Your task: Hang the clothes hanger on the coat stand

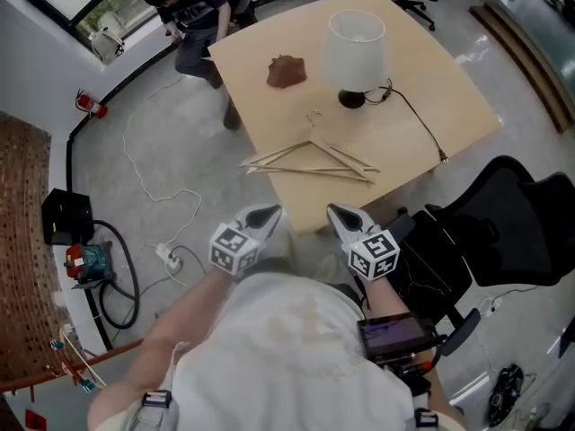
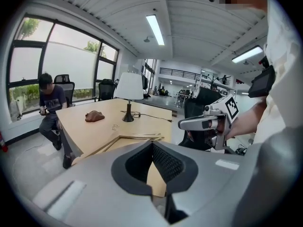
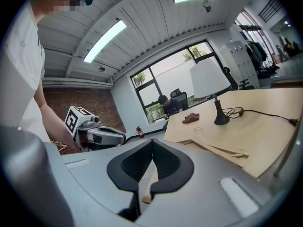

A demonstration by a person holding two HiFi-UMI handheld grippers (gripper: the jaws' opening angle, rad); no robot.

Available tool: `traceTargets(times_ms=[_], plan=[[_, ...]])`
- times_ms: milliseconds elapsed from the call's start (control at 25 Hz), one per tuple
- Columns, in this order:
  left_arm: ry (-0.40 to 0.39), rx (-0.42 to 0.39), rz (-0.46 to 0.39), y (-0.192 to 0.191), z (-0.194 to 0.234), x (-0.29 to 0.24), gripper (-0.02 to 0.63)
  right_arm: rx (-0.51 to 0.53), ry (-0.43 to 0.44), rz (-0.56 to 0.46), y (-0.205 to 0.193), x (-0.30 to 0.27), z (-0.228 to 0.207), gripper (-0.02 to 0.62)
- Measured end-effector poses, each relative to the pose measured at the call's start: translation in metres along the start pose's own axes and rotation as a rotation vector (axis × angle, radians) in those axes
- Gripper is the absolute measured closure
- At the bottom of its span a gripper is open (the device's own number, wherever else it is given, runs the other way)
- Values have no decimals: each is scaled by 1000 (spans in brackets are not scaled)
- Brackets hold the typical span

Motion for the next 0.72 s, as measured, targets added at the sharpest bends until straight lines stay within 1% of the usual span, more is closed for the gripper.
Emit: traceTargets(times_ms=[120,240,360,440,600,680,720], plan=[[-6,-3,28,7,12,-17,604,-11,-22,7,1,-5,-10,580],[8,-10,54,16,36,-37,604,-23,-57,18,1,-13,-21,581],[19,-64,106,27,68,-61,604,-39,-104,30,6,-22,-32,580],[14,-112,143,35,91,-80,603,-39,-124,38,11,-29,-37,580],[3,-173,213,49,134,-124,603,-29,-173,62,20,-45,-50,580],[4,-200,263,55,147,-144,584,-41,-202,70,23,-54,-56,580],[2,-215,290,57,152,-153,554,-47,-213,76,24,-58,-57,580]])
Point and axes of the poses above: the fingertips, and each gripper's own axes: x backward along the fingers, z to its left, y out of its top, the point moved 7 cm from there along x, backward along the fingers, and after that the axes turned 11 degrees about x, right-handed, at the moved point
